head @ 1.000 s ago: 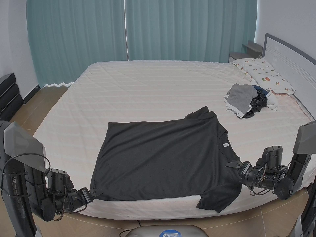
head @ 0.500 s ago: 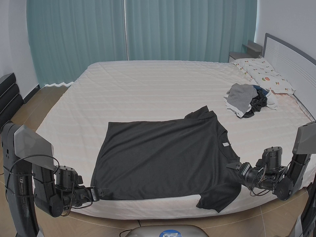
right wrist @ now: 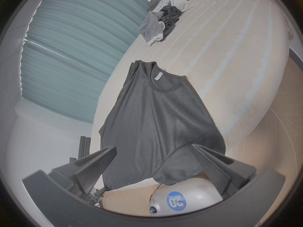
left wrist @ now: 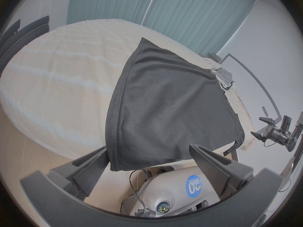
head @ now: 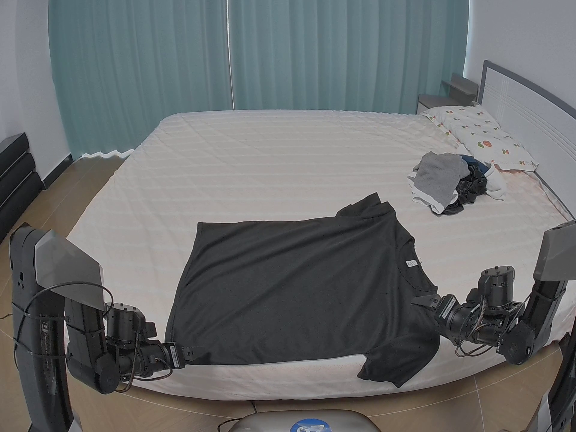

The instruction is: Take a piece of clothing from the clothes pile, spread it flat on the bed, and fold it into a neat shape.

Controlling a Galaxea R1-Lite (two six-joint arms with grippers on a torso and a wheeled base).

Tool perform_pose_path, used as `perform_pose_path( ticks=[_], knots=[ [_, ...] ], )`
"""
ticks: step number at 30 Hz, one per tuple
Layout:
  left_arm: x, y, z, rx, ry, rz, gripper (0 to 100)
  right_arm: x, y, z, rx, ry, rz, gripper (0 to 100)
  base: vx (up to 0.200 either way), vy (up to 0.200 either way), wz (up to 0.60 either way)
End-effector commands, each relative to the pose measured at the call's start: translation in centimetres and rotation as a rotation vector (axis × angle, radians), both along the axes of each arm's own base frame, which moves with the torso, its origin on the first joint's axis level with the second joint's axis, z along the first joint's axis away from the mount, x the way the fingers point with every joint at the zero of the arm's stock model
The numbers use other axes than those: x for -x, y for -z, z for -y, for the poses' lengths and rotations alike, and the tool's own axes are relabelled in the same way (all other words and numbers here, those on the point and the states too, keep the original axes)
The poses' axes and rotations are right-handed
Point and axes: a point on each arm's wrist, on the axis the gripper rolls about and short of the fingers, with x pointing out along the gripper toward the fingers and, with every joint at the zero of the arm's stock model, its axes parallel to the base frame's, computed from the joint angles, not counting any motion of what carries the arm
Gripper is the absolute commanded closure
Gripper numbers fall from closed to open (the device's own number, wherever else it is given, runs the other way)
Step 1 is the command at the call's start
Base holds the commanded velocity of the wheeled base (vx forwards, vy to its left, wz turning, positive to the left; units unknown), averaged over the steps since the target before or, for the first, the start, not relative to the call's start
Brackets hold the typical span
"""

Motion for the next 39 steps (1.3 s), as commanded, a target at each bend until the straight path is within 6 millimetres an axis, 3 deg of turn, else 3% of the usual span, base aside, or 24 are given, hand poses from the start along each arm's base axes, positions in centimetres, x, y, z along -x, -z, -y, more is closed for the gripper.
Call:
perform_pose_path(
  ticks=[1, 16, 17, 24, 29, 39],
  knots=[
    [-0.3, 0.9, 0.0, 0.002, -0.008, -0.019, 0, 0.0, 0.1, 0.0, 0.001, 0.000, -0.004, 0, 0.000, 0.000, 0.00],
    [-0.4, 1.0, 0.1, 0.005, -0.013, -0.020, 0, 0.1, 0.1, 0.0, 0.000, 0.000, -0.003, 0, 0.000, 0.000, 0.00],
    [-0.4, 1.0, 0.1, 0.005, -0.013, -0.020, 100, 0.1, 0.1, 0.0, 0.000, 0.000, -0.003, 0, 0.000, 0.000, 0.00],
    [0.5, 0.9, -0.2, 0.027, -0.060, -0.057, 100, 0.3, 0.2, 0.1, 0.005, 0.002, -0.013, 0, 0.000, 0.000, 0.00],
    [1.6, -0.5, -0.7, 0.037, -0.079, -0.043, 100, 0.5, 0.5, 0.2, 0.015, 0.003, -0.027, 0, 0.000, 0.000, 0.00],
    [1.3, -0.7, -1.0, 0.078, -0.128, -0.041, 100, 1.6, 1.9, 1.3, 0.117, -0.035, -0.078, 0, 0.000, 0.000, 0.00]
  ],
)
